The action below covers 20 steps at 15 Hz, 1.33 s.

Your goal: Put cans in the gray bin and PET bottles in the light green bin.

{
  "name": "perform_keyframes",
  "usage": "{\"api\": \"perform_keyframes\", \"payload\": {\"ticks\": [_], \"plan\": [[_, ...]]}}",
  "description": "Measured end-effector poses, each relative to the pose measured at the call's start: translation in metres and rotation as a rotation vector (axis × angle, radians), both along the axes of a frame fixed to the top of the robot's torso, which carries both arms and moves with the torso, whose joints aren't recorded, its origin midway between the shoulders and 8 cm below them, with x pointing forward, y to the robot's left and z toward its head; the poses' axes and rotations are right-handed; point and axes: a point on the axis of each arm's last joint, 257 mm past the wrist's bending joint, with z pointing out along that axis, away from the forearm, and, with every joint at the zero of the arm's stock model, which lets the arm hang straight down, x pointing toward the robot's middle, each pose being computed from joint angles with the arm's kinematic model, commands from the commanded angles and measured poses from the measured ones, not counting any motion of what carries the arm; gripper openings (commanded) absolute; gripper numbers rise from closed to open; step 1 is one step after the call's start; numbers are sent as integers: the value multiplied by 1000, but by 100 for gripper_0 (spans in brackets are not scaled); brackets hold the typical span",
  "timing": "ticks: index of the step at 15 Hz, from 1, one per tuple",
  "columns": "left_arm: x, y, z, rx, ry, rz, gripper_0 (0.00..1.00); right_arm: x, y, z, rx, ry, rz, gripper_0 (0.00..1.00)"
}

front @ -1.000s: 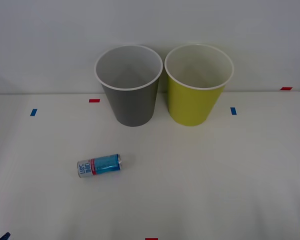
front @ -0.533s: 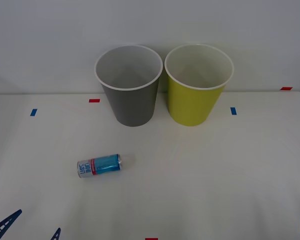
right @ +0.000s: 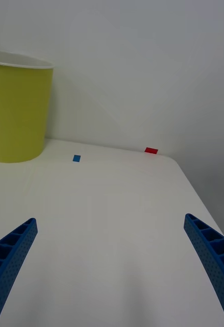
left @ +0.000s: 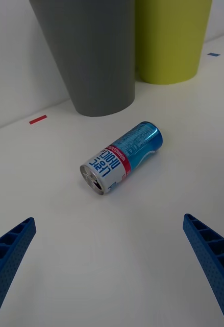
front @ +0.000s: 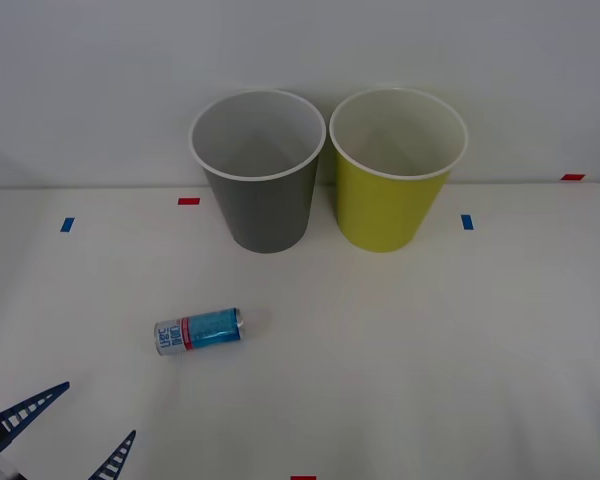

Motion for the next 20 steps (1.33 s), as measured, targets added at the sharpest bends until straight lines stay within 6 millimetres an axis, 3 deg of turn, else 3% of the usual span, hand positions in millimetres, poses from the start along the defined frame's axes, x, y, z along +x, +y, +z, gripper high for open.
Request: {"api": "perform_keyframes", "payload": {"ticks": [3,9,17,20], "plan": [[20,-3,5,105,3,-29,100,0,0,0,0,0,0,100],[52,-31,4,174,57,-48,100,0,0,0,0,0,0,100],[55,-37,12,293,212,22,100,0,0,0,0,0,0,100],[62,-27,11,341,233,52,98,0,0,0,0,0,0,100]]}}
